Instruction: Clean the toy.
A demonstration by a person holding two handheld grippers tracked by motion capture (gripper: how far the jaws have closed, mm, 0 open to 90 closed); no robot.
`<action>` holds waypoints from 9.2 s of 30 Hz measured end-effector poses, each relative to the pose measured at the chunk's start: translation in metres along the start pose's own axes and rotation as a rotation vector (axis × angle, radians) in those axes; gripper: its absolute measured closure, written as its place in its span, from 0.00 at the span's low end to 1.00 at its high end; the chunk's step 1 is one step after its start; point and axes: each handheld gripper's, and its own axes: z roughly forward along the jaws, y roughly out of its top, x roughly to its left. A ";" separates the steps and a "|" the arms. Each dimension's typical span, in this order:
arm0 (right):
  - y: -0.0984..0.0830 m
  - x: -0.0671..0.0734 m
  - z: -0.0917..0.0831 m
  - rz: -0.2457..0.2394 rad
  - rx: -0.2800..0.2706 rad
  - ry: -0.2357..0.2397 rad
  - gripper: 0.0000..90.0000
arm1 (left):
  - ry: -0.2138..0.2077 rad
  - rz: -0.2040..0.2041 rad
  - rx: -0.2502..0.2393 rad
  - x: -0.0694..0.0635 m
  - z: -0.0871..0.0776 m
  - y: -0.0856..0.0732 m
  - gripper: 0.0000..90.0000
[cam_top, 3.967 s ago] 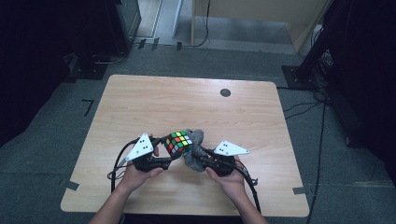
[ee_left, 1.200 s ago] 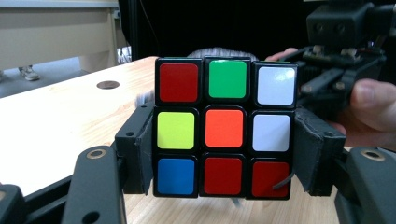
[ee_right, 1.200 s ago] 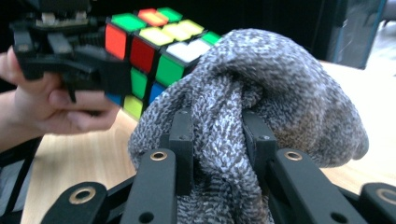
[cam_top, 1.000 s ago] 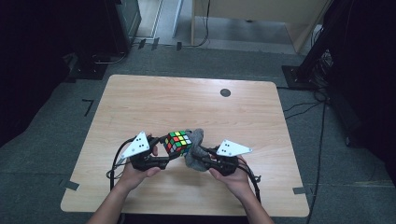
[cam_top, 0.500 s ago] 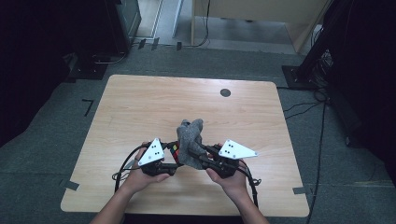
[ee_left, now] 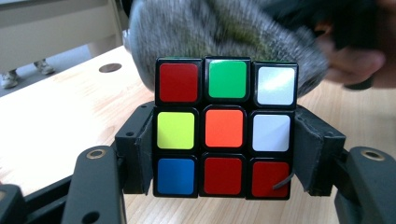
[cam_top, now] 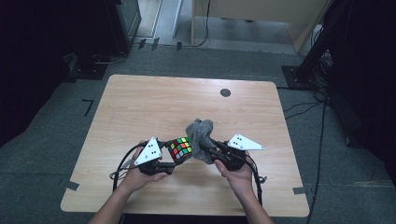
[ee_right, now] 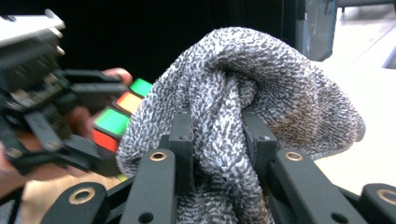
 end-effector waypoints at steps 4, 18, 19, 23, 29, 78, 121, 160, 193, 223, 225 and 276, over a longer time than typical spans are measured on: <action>0.006 0.019 0.002 -0.024 -0.032 0.071 0.78 | -0.006 0.020 0.021 -0.006 0.005 -0.001 0.38; -0.003 -0.002 0.003 0.014 0.012 -0.030 0.78 | 0.003 -0.012 0.002 0.001 -0.001 0.000 0.38; -0.002 0.000 0.002 0.010 -0.001 -0.025 0.78 | 0.005 -0.012 0.009 0.001 0.000 0.000 0.38; 0.006 0.018 0.001 -0.011 -0.048 0.048 0.78 | 0.001 0.006 0.031 -0.003 0.004 0.000 0.38; 0.000 0.026 0.011 -0.035 -0.008 0.081 0.77 | -0.005 0.029 0.030 -0.007 0.003 0.001 0.38; -0.013 -0.009 0.004 0.055 0.035 -0.083 0.78 | -0.019 -0.078 -0.053 0.007 -0.007 0.003 0.38; -0.032 0.031 0.043 0.007 0.025 -0.042 0.27 | 0.066 -0.388 -0.175 0.016 0.003 0.010 0.38; -0.034 0.036 0.048 -0.102 -0.050 -0.130 0.36 | -0.003 -0.575 -0.151 0.019 0.014 0.006 0.38; -0.034 0.033 0.047 -0.081 -0.050 -0.167 0.38 | -0.073 -0.613 -0.133 0.016 0.019 0.008 0.35; -0.026 0.018 0.033 -0.127 -0.024 -0.170 0.38 | -0.082 -0.529 -0.174 0.028 0.006 0.006 0.18; -0.024 0.011 0.029 -0.120 -0.012 -0.156 0.38 | -0.069 -0.475 -0.170 0.028 0.005 0.005 0.18; -0.006 -0.001 0.028 0.170 0.202 0.036 0.38 | 0.217 0.283 -0.030 -0.015 0.030 -0.014 0.31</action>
